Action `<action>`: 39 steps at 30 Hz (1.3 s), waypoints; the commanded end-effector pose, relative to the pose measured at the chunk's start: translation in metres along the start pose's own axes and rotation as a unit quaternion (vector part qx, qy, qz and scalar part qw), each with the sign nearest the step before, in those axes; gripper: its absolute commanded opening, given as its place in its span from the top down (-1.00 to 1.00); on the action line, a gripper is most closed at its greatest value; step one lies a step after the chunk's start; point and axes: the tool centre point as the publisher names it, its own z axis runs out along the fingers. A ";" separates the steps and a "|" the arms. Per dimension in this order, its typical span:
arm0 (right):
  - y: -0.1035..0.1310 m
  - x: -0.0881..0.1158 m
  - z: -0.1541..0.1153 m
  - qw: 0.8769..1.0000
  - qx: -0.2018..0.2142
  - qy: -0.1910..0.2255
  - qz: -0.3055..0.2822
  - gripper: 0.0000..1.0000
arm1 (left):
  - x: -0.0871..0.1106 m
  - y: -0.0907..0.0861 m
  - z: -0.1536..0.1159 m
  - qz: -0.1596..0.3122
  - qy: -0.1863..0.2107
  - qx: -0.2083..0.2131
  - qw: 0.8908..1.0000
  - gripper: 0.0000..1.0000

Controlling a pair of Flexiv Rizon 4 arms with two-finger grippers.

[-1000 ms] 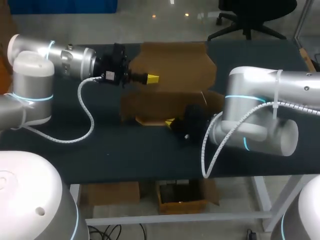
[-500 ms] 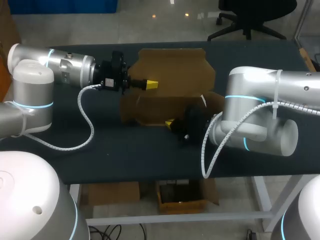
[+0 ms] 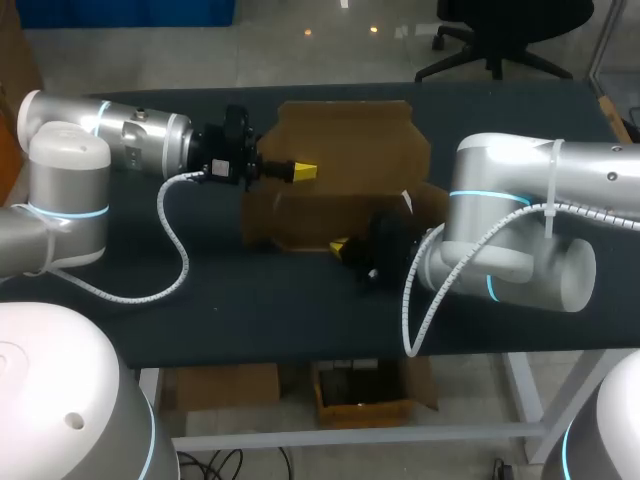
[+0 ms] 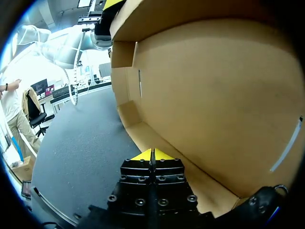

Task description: Assemble the packaging by folding the flat box into shape, placing the metal phone stand inside, and closing the box properly

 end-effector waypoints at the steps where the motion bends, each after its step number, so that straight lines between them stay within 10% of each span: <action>1: -0.004 0.002 0.007 1.000 0.000 0.000 0.000 1.00 | -0.002 0.004 0.002 0.000 0.001 0.000 1.000 1.00; 39: -0.005 0.003 0.009 1.000 0.000 0.002 0.001 1.00 | -0.003 0.012 0.003 -0.007 -0.004 0.000 1.000 1.00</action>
